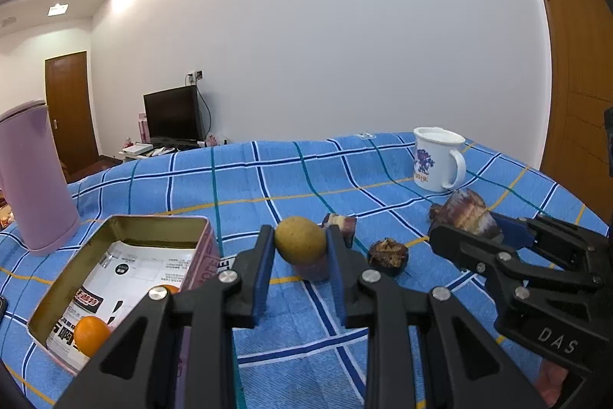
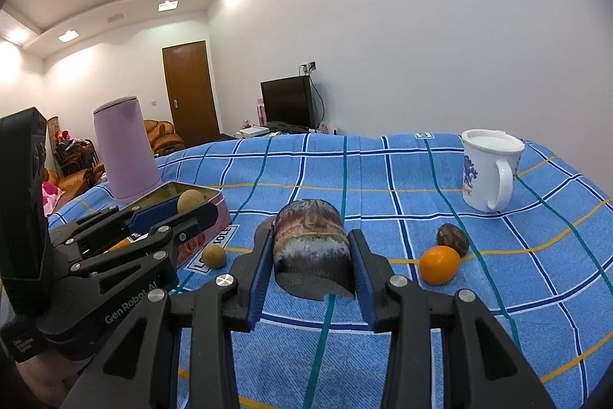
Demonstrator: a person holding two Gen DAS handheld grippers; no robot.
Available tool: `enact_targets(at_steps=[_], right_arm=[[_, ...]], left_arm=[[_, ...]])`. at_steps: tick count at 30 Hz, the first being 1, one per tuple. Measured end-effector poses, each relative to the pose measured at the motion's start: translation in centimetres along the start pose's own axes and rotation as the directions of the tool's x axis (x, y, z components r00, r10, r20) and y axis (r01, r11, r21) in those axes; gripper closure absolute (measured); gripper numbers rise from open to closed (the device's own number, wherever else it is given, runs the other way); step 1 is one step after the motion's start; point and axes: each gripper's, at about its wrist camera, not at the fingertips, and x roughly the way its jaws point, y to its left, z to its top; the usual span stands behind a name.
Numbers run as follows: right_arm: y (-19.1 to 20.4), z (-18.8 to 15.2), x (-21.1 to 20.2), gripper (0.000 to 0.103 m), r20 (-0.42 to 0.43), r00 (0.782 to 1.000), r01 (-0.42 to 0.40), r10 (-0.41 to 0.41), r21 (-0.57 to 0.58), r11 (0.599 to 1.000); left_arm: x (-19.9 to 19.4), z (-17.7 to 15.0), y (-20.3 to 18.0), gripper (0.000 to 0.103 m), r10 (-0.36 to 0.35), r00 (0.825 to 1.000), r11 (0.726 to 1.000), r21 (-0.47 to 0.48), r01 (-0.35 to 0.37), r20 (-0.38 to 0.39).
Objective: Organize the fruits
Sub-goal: 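Carry the taro chunk and yellow fruit with both tools toward the tin box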
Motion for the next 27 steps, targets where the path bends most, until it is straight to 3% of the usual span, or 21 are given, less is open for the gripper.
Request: enact_targets(at_steps=[10,27], right_arm=[[0.5,-0.1,-1.1,0.062,0.053,0.999,-0.004,0.005,-0.020,1.000],[2.6,0.2,-0.3,0.062,0.066,0.997,-0.034,0.037,-0.053,0.998]], left_arm=[[-0.9,0.0,-0.1,0.075,0.016,0.999,1.000,0.004,-0.016,0.049],[-1.1,-0.2,2.5,0.075,0.079,0.997,0.997,-0.027,-0.078,0.019]])
